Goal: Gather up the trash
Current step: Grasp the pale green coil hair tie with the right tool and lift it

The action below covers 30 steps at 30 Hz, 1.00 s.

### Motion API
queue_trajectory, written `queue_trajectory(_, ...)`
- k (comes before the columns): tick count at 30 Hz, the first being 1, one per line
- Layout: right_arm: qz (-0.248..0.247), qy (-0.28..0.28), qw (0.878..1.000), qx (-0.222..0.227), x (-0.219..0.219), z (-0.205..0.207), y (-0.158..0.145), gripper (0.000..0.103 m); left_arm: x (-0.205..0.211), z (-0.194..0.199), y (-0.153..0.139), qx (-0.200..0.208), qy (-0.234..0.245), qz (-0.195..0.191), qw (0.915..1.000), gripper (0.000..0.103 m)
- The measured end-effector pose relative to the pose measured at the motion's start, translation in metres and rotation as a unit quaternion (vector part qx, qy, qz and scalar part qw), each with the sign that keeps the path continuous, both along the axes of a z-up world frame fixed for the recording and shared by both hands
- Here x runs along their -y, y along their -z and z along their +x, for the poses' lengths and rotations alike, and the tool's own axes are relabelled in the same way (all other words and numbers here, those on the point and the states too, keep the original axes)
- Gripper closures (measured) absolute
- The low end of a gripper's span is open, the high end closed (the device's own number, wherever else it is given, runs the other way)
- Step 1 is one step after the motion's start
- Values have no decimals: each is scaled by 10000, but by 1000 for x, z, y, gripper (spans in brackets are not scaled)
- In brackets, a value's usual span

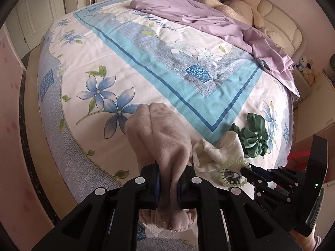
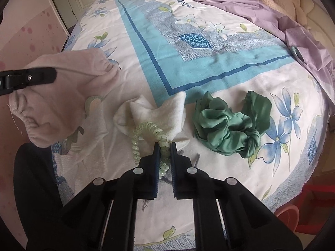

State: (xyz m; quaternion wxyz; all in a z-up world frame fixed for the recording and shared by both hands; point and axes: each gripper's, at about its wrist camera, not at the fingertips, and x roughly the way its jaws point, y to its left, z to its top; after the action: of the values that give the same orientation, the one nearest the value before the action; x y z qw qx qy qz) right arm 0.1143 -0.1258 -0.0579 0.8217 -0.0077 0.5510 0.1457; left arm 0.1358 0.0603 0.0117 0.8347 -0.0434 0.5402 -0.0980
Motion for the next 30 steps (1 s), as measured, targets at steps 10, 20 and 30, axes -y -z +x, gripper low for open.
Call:
queue_trajectory(10, 107, 110, 9995, -266, 8, -15, 13, 85, 6, -13, -19, 100, 29, 69, 9999, 91)
queue_trajectory(20, 199, 62, 9997, -134, 12, -20, -3, 94, 9, -21, -30, 165, 35, 102, 9998, 91)
queue_trajectory(30, 257, 126, 9996, 71, 25, -39, -27, 94, 20, -35, -51, 291, 162, 126, 9994, 91)
